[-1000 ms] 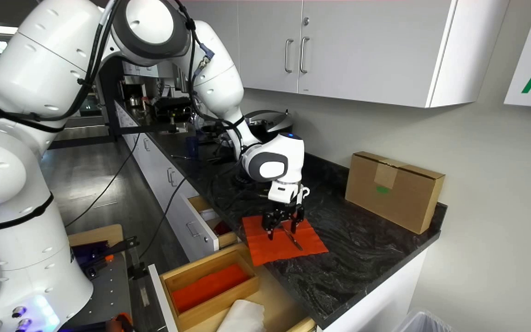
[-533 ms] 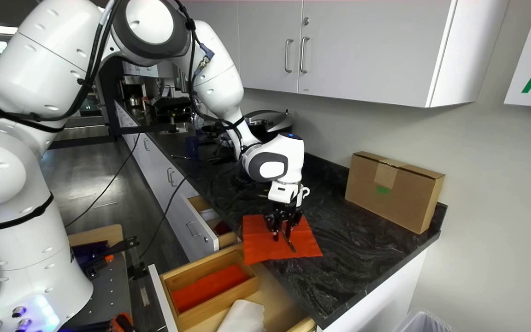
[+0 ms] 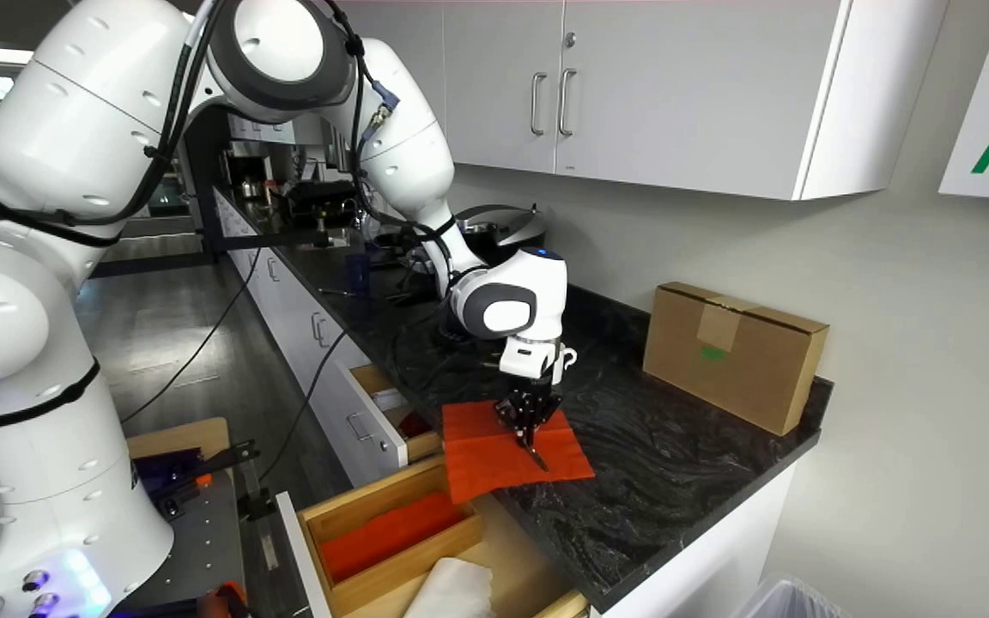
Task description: Put the fork in the open drawer on the right
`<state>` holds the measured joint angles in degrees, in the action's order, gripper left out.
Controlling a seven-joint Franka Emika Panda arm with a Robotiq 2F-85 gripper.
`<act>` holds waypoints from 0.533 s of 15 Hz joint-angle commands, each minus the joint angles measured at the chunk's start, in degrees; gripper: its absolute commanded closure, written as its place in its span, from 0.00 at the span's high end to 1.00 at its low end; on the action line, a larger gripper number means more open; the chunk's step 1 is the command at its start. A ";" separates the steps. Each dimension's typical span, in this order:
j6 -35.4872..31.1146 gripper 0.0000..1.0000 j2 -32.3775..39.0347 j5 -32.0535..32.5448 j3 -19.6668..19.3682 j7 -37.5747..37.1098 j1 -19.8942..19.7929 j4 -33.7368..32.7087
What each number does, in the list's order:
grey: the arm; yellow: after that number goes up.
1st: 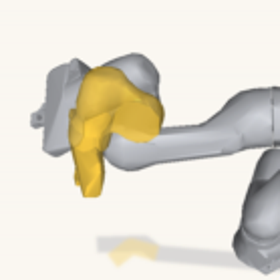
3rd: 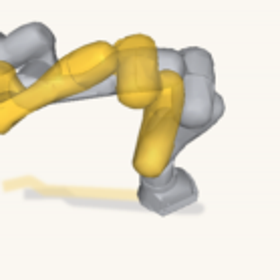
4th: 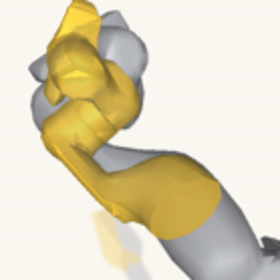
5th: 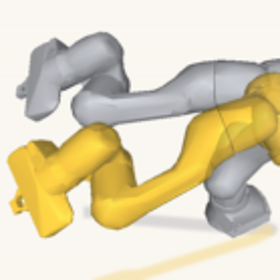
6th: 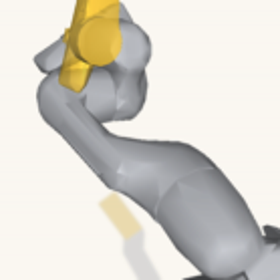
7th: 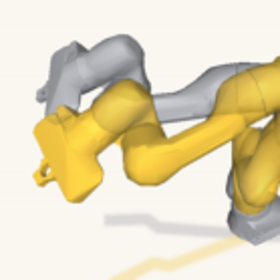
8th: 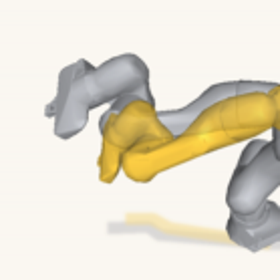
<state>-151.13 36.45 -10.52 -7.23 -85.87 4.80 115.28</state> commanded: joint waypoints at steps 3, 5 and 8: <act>-0.90 0.05 -1.54 -0.37 -0.79 -1.00 0.55 1.80; -1.02 0.05 -2.56 -0.46 -1.08 -1.47 0.69 2.34; -0.81 0.05 -5.38 -0.33 -1.60 -1.91 1.01 3.97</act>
<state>-151.15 35.89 -10.55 -7.70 -85.93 4.80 115.30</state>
